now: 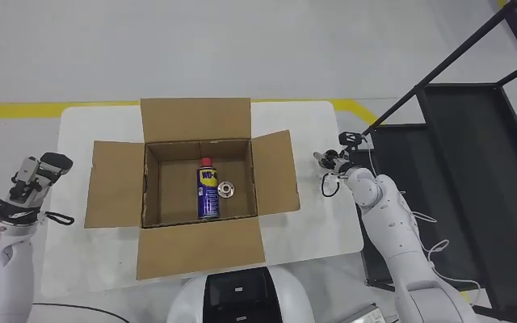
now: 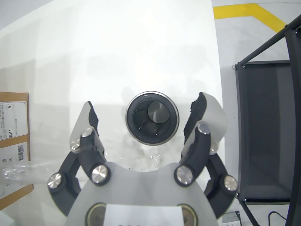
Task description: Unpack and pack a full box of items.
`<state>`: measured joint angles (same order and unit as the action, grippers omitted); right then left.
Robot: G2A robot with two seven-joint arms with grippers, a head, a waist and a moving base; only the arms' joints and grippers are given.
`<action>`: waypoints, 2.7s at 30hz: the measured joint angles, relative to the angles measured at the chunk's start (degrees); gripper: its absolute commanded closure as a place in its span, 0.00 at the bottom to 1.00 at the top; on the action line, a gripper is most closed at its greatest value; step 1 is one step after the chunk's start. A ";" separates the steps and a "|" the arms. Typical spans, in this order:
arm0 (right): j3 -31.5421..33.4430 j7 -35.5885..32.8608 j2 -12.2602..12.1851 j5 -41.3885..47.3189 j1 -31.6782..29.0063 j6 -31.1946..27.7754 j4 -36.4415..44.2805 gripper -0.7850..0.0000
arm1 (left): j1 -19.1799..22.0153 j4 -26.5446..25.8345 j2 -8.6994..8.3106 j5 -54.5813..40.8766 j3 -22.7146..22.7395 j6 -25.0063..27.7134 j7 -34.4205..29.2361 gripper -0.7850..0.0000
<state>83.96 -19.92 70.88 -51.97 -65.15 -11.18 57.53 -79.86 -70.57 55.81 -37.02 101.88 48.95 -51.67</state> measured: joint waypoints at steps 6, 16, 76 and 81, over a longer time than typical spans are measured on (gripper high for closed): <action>-0.40 0.65 0.10 0.69 0.64 1.10 -2.12 1.00 | 0.00 0.00 0.00 0.00 0.00 0.00 0.00 0.00; 0.62 2.41 -0.26 2.72 -2.74 -0.60 4.02 1.00 | 0.00 0.00 0.00 0.00 0.00 0.00 0.00 0.00; -58.20 -11.54 18.86 9.37 32.16 -9.55 -3.40 1.00 | 0.00 0.00 0.00 0.00 0.00 0.00 0.00 0.00; -60.08 -10.04 21.92 9.75 34.28 -11.33 -9.57 1.00 | 0.00 0.00 0.00 0.00 0.00 0.00 0.00 0.00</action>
<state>23.88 -29.96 92.80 -42.22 -30.87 -22.52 47.96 -79.86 -70.57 55.81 -37.02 101.88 48.95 -51.67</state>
